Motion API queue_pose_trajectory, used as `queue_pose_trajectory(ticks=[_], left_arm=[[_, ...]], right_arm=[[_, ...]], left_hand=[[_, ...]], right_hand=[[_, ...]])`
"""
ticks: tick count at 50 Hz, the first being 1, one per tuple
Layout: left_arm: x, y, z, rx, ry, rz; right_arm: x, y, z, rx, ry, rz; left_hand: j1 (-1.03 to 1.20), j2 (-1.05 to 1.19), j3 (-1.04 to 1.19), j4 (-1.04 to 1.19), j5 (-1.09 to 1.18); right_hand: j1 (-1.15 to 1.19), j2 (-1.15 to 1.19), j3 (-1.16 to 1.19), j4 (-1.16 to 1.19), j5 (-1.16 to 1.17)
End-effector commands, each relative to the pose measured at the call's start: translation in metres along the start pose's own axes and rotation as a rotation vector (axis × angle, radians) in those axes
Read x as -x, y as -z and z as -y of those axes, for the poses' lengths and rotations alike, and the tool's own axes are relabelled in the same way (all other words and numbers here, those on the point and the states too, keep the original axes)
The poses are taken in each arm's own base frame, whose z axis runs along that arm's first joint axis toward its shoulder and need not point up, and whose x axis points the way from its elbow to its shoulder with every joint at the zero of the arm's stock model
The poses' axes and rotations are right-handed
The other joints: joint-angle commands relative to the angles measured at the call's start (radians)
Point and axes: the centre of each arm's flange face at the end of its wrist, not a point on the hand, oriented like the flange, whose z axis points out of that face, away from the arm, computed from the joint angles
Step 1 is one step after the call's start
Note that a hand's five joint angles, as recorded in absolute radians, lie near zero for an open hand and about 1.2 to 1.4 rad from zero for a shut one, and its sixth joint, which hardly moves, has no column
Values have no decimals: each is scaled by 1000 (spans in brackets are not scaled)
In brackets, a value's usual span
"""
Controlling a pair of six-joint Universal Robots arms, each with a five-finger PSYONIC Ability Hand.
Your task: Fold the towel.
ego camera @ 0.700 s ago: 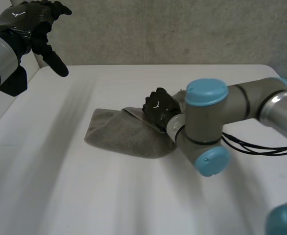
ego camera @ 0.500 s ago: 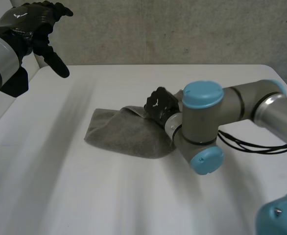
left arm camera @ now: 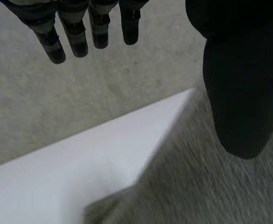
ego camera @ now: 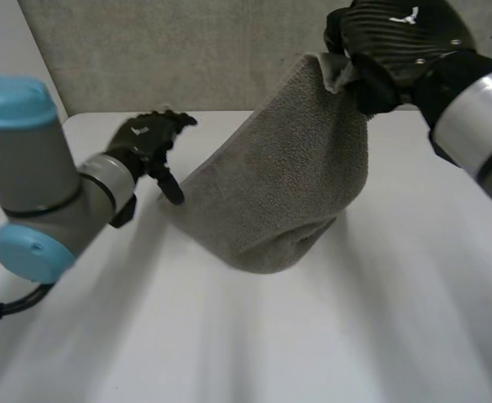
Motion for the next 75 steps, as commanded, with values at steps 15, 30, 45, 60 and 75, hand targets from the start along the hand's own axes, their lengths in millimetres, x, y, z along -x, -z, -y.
queue_pose_trajectory(ticks=[15,30,45,60,75], left_arm=[[-31,-10,-74,201,45,-292],[-25,-50,-101,89,15,-258],[-23,-67,-92,86,-8,-270],[-23,-78,-89,128,-93,-281],[-15,-94,-56,5,-125,-205]], right_arm=[[-12,29,-31,114,-5,-30],[-12,37,-30,111,-4,-21],[-8,40,-34,114,-6,-2],[-25,28,-15,-8,-1,-35],[-44,21,-18,-12,6,-63]], left_hand=[[279,281,282,283,256],[153,155,156,157,130],[232,233,235,236,208],[303,304,306,306,279],[1218,1220,1221,1222,1195]], right_hand=[[73,80,58,57,65],[73,80,58,57,65],[73,80,58,57,65],[73,80,58,57,65],[73,80,58,57,65]])
